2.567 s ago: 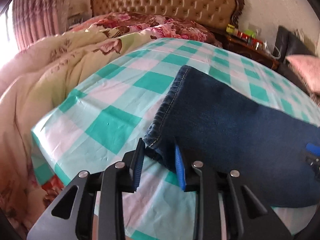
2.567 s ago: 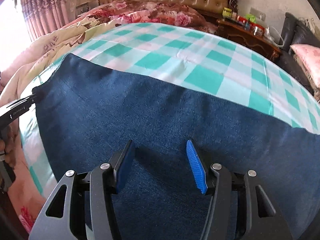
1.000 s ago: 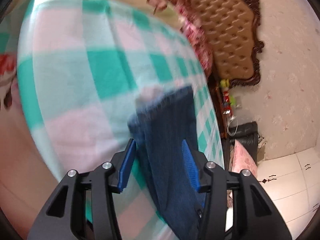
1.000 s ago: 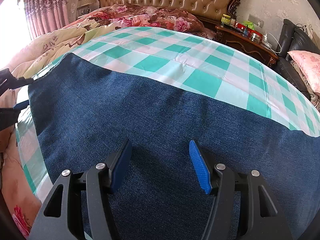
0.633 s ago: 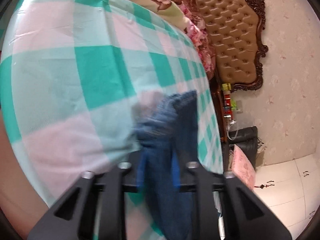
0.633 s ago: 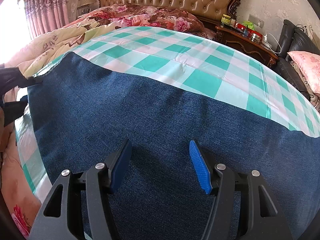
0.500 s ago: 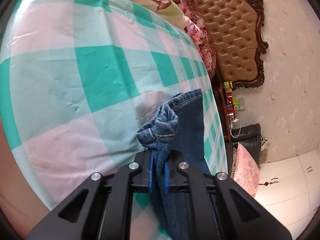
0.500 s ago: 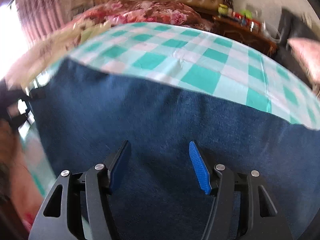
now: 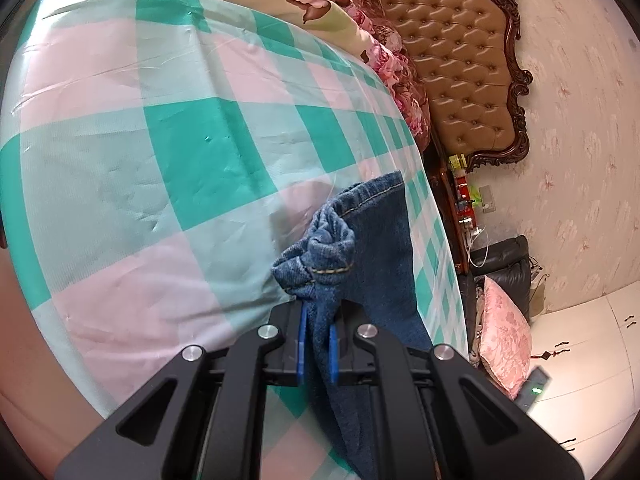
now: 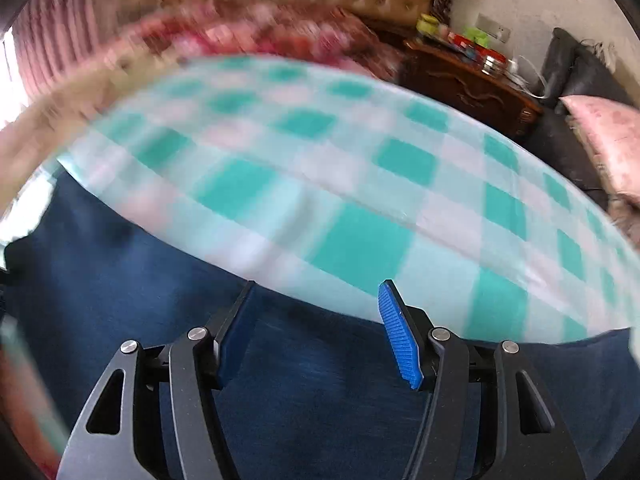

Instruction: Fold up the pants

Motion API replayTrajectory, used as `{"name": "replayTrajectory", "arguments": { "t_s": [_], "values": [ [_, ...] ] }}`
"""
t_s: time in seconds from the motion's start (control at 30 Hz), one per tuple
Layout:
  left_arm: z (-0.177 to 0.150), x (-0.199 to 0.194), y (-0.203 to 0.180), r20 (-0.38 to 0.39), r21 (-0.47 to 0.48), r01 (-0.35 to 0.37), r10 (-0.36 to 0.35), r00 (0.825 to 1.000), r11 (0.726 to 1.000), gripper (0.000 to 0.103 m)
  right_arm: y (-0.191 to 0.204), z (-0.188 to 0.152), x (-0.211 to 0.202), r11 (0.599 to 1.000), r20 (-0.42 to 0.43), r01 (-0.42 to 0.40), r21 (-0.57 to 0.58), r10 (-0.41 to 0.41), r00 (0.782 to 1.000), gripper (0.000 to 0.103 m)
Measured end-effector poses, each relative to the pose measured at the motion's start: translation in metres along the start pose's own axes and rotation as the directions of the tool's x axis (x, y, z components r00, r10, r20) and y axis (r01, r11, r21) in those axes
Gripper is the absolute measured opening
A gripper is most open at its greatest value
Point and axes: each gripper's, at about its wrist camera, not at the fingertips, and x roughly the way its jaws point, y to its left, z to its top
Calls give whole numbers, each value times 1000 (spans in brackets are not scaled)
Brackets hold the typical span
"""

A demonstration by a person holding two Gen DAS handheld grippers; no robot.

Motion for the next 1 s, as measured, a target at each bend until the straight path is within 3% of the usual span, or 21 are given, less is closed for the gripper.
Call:
{"name": "replayTrajectory", "arguments": {
  "t_s": [0.07, 0.13, 0.23, 0.37, 0.47, 0.53, 0.6, 0.63, 0.73, 0.77, 0.8, 0.83, 0.87, 0.97, 1.0],
  "values": [
    [0, 0, 0, 1, 5, -2, 2, 1000, 1000, 8, 18, 2, 5, 997, -11, -1, -79, 0, 1000, 59],
    [0, 0, -2, 1, 6, -2, 2, 1000, 1000, 8, 23, 3, 26, 996, -89, -20, -89, 12, 996, 60],
    [0, 0, -3, 0, 2, -2, 2, 1000, 1000, 8, 6, 9, 30, 1000, -110, -25, -12, 24, 994, 73],
    [0, 0, -8, 7, 21, -29, 29, 1000, 999, 8, -31, -3, -8, 989, -77, -101, 104, 109, 991, 74],
    [-4, -7, -26, 36, 94, -87, 84, 996, 992, 8, -63, -35, -28, 981, -128, -76, 176, 100, 987, 74],
    [-13, -15, -56, 91, 217, -180, 164, 982, 959, 8, -87, -57, -41, 967, -144, -82, 241, 119, 982, 74],
    [-28, -26, -95, 168, 360, -271, 224, 960, 893, 8, -114, -83, -61, 941, -135, -103, 323, 154, 979, 74],
    [-42, -31, -122, 226, 455, -327, 248, 942, 828, 8, -126, -93, -69, 923, -127, -119, 367, 176, 976, 74],
    [-99, -40, -200, 392, 676, -454, 239, 888, 581, 8, -171, -121, -94, 845, -98, -175, 506, 257, 961, 74],
    [-133, -40, -231, 441, 749, -480, 198, 875, 457, 8, -180, -125, -100, 831, -86, -180, 527, 263, 961, 75],
    [-161, -38, -250, 467, 788, -493, 165, 869, 367, 8, -190, -129, -107, 817, -73, -183, 546, 264, 962, 75],
    [-198, -33, -270, 483, 829, -497, 120, 867, 256, 8, -204, -134, -118, 795, -47, -195, 575, 270, 962, 76],
    [-232, -26, -283, 484, 855, -491, 85, 871, 165, 8, -213, -138, -125, 777, -30, -208, 594, 279, 960, 76],
    [-332, -1, -288, 443, 896, -441, 20, 896, -51, 8, -237, -153, -140, 735, 5, -215, 644, 277, 961, 77],
    [-375, 13, -279, 414, 899, -410, -1, 910, -154, 8, -245, -159, -143, 723, 9, -211, 658, 273, 962, 77]
  ]
}}
